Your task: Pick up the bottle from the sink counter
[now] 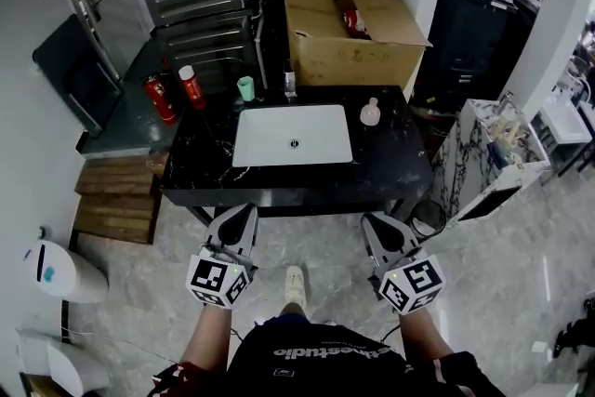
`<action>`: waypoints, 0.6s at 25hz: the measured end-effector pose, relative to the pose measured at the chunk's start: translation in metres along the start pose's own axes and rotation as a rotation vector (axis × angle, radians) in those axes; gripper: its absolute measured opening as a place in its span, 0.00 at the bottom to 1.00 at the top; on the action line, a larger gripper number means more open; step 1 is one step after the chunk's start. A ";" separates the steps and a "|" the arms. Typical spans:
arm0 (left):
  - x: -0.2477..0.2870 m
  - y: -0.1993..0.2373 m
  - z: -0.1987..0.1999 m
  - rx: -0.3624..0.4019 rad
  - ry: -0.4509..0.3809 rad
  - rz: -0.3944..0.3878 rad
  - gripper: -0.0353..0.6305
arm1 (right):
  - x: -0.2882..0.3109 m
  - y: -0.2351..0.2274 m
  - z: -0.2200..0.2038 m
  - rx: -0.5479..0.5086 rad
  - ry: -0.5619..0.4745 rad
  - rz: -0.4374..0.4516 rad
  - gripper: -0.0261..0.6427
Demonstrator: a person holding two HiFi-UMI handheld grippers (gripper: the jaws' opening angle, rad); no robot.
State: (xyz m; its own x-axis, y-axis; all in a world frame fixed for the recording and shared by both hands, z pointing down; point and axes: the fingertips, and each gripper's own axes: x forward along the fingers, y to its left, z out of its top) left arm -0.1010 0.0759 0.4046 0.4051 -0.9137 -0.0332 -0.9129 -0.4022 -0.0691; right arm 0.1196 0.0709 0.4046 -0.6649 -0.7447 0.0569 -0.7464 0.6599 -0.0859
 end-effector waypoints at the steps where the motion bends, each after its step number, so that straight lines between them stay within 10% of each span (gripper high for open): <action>1: 0.009 0.006 -0.003 0.000 0.001 -0.005 0.08 | 0.008 -0.004 -0.002 0.001 0.007 -0.003 0.10; 15: 0.168 0.153 -0.022 -0.046 -0.029 -0.075 0.08 | 0.204 -0.058 0.016 -0.020 0.020 -0.037 0.10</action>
State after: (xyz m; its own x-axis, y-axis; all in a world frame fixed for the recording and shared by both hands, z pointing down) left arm -0.1739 -0.1405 0.4100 0.4730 -0.8791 -0.0582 -0.8810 -0.4723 -0.0263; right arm 0.0277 -0.1208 0.4050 -0.6369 -0.7668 0.0798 -0.7709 0.6338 -0.0631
